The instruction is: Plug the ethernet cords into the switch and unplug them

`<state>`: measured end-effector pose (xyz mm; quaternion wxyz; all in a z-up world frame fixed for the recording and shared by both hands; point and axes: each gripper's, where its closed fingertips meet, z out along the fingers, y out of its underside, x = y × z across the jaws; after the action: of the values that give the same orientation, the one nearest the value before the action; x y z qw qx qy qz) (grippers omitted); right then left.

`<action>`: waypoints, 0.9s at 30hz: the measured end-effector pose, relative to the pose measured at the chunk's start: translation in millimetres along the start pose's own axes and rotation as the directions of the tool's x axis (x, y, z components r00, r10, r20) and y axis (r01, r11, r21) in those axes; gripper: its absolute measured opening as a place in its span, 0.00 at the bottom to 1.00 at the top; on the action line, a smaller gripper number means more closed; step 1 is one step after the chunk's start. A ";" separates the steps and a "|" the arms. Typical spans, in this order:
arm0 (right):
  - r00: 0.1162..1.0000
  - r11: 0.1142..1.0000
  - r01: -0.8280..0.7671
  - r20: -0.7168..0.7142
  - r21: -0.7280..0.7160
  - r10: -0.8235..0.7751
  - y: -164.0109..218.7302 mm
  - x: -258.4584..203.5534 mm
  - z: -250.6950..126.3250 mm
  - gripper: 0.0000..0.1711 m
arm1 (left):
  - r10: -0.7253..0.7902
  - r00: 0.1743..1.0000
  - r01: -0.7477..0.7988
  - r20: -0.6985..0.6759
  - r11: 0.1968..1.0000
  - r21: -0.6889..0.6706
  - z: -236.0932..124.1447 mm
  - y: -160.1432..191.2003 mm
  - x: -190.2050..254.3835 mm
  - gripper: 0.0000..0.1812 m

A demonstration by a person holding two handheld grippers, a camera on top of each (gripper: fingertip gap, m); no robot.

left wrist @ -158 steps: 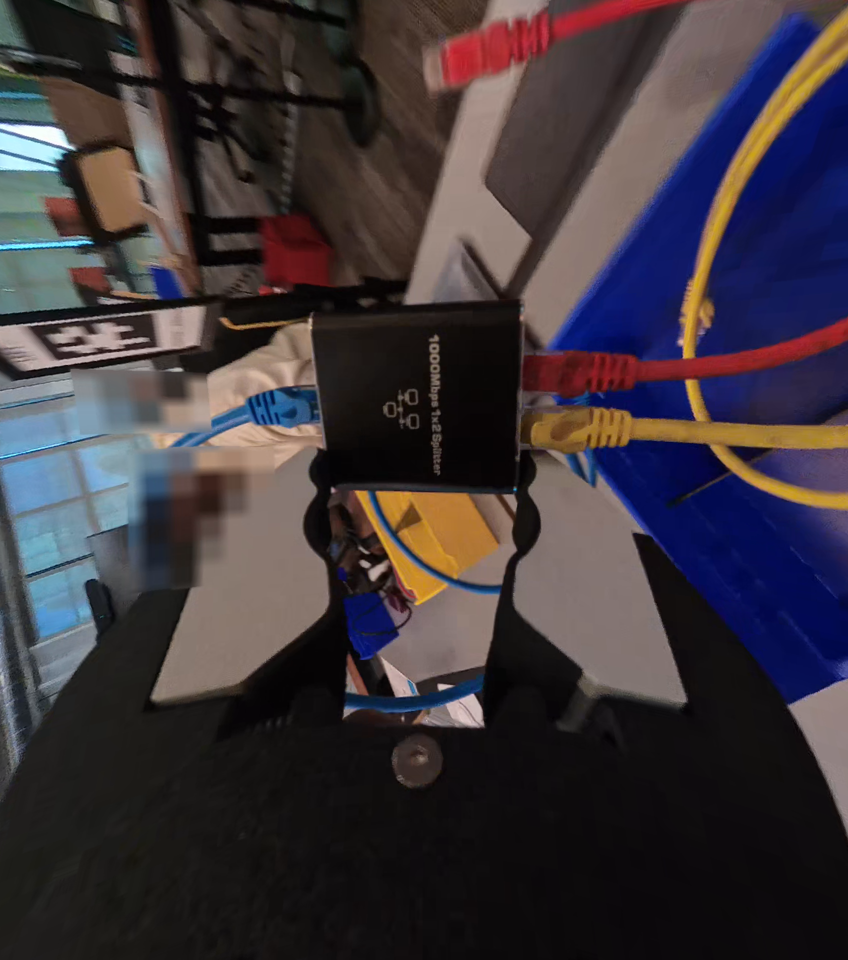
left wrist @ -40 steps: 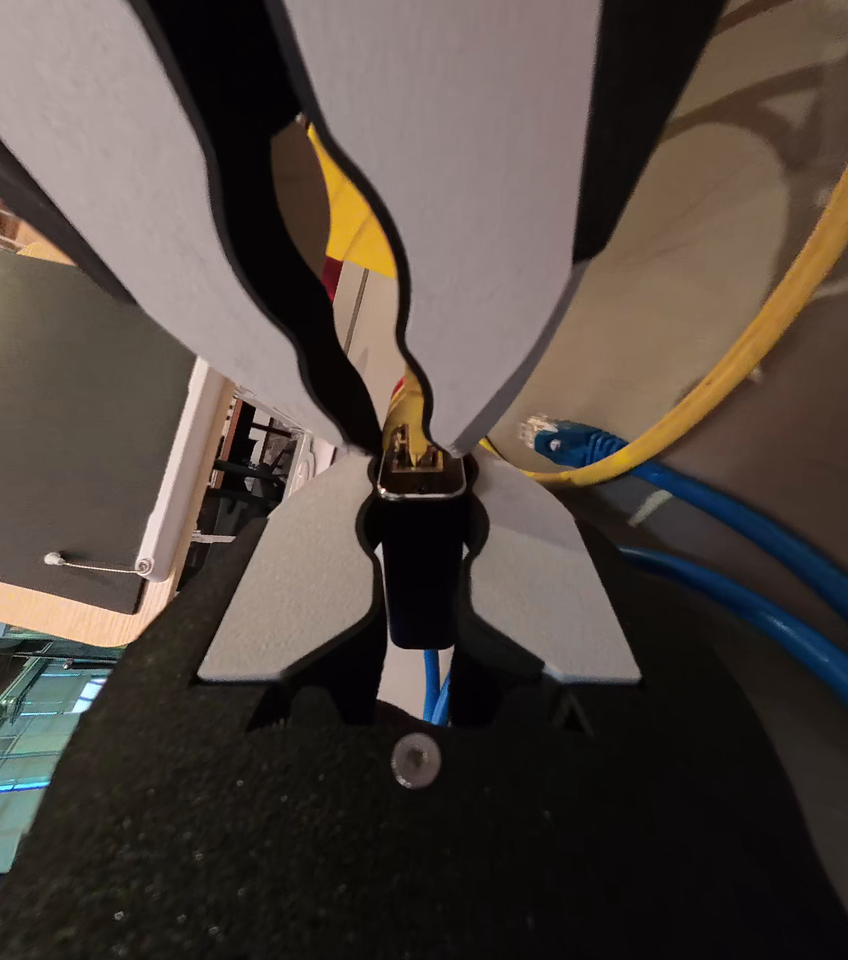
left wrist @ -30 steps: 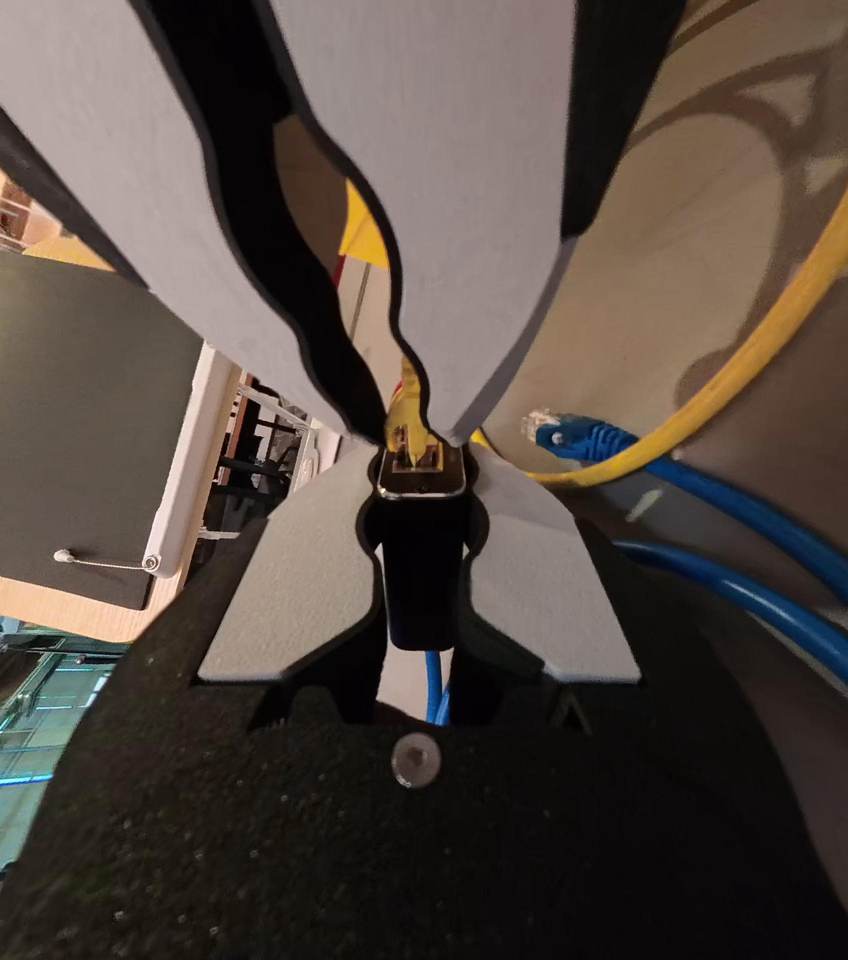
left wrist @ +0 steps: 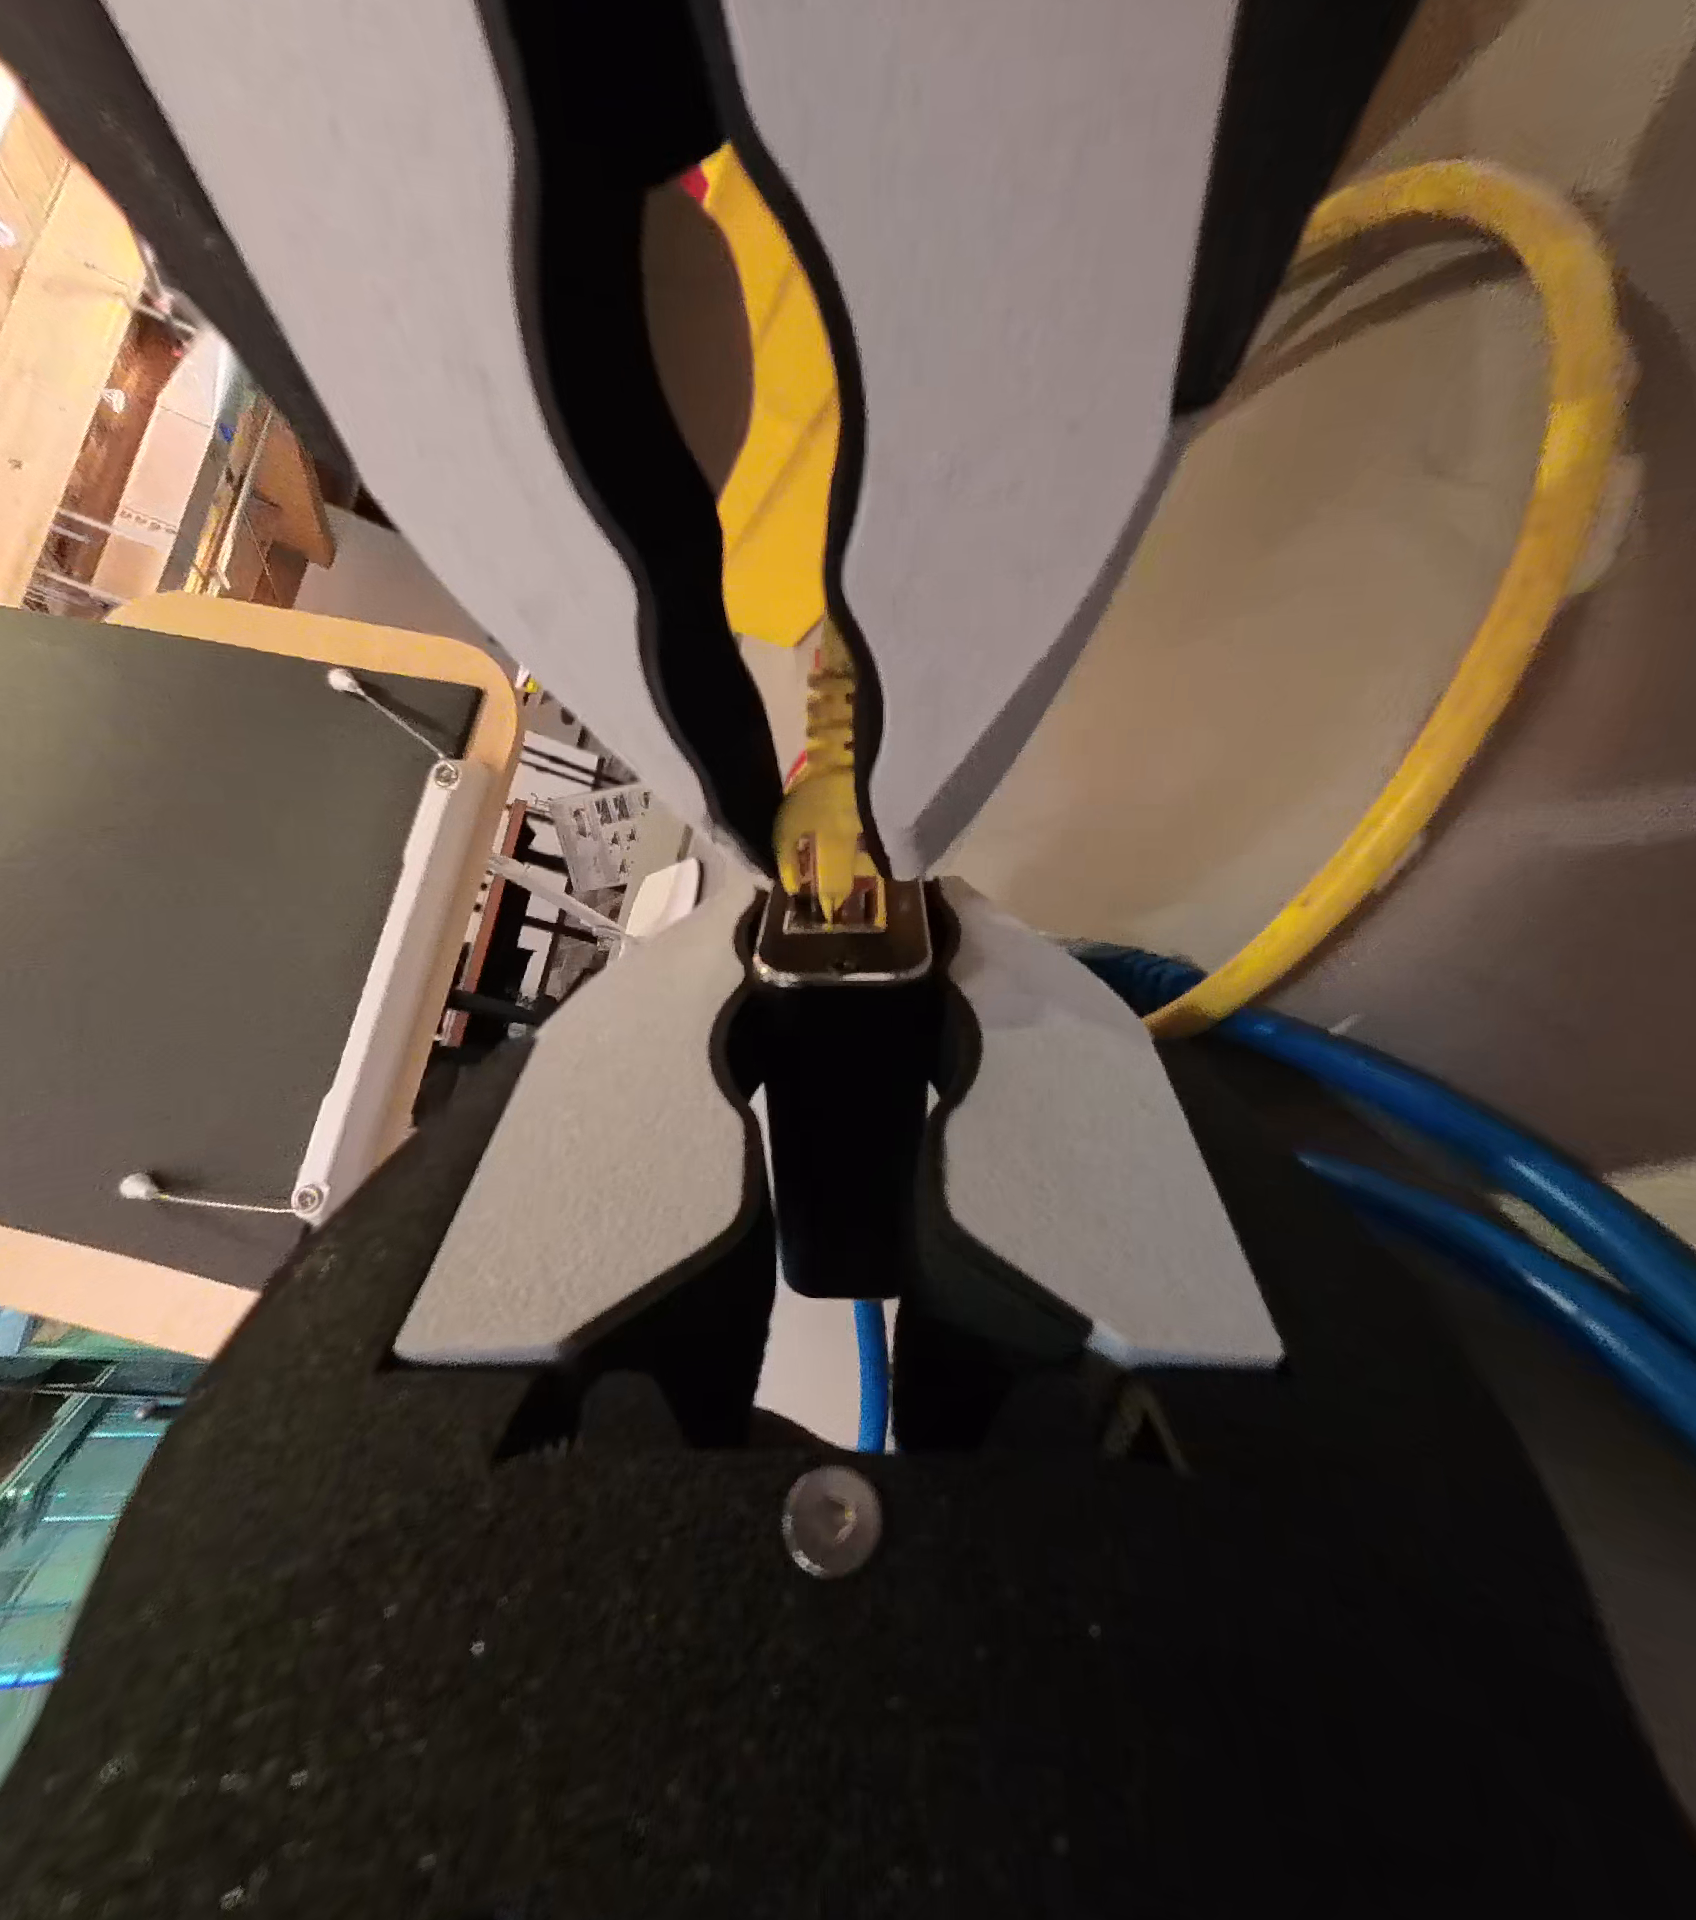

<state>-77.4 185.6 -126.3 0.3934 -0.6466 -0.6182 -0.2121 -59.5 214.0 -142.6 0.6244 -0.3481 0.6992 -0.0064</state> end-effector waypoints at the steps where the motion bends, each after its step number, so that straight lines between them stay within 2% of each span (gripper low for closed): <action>1: 1.000 1.000 0.009 -0.006 0.000 -0.009 -0.1 0.0 -0.1 0.08 | 0.001 1.000 -0.001 -0.002 1.000 -0.003 -0.3 0.3 0.4 0.15; 6: 0.999 1.000 -0.023 -0.048 -0.021 0.022 0.1 -0.4 5.2 0.08 | 0.045 0.999 -0.044 0.026 0.998 -0.050 1.0 6.4 -1.0 0.15; 9: 0.972 0.977 -0.211 -0.104 -0.015 0.209 -8.0 12.9 -1.3 0.09 | 0.063 0.993 -0.053 0.098 0.993 -0.103 0.5 14.8 -15.1 0.15; 11: 0.885 0.907 -0.406 -0.199 0.117 0.421 -22.9 37.1 -25.4 0.11 | 0.056 0.989 -0.037 0.138 0.990 -0.138 -0.8 23.7 -25.4 0.15; 12: 0.801 0.817 -0.544 -0.171 0.193 0.573 -28.1 42.7 -36.1 0.11 | 0.053 0.985 -0.028 0.166 0.989 -0.147 -2.2 26.2 -31.7 0.15; 14: 0.560 0.546 -0.789 -0.036 0.283 0.828 -26.2 42.1 -47.3 0.13 | 0.054 0.975 -0.019 0.217 0.987 -0.161 -4.7 28.3 -42.2 0.14; 16: 0.218 0.161 -0.939 0.161 0.305 0.963 -14.8 32.8 -48.3 0.12 | 0.082 0.961 -0.038 0.263 0.985 -0.169 -7.5 27.3 -49.8 0.14; 18: -0.143 -0.252 -0.944 0.425 0.212 0.894 -11.8 19.9 -41.0 0.15 | 0.112 0.947 -0.064 0.301 0.984 -0.164 -10.6 22.8 -54.9 0.14; 19: -0.286 -0.405 -0.905 0.520 0.129 0.805 -13.9 12.9 -35.2 0.17 | 0.129 0.941 -0.082 0.313 0.984 -0.158 -11.6 19.6 -55.4 0.14; 20: -0.394 -0.518 -0.853 0.580 0.056 0.713 -16.0 8.1 -29.2 0.20 | 0.152 0.933 -0.106 0.326 0.982 -0.154 -12.7 16.2 -55.6 0.14; 22: -0.519 -0.678 -0.735 0.651 -0.009 0.554 -19.0 10.8 -21.6 0.21 | 0.199 0.916 -0.153 0.348 0.976 -0.156 -14.1 10.0 -54.5 0.14; 23: -0.554 -0.727 -0.686 0.668 -0.029 0.497 -19.9 15.2 -18.0 0.23 | 0.222 0.907 -0.175 0.358 0.972 -0.159 -14.8 7.2 -53.8 0.14; 25: -0.606 -0.790 -0.610 0.675 -0.055 0.421 -20.2 23.6 -10.8 0.23 | 0.257 0.892 -0.207 0.373 0.964 -0.168 -15.2 2.9 -52.1 0.14; 27: -0.628 -0.808 -0.586 0.664 -0.060 0.406 -17.6 25.0 -5.6 0.19 | 0.249 0.893 -0.199 0.374 0.965 -0.168 -14.8 4.6 -53.0 0.14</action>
<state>-89.6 195.9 -99.5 0.4273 -0.6303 0.2813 0.5840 -75.9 237.5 -95.4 0.7251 -0.2976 0.5946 0.1793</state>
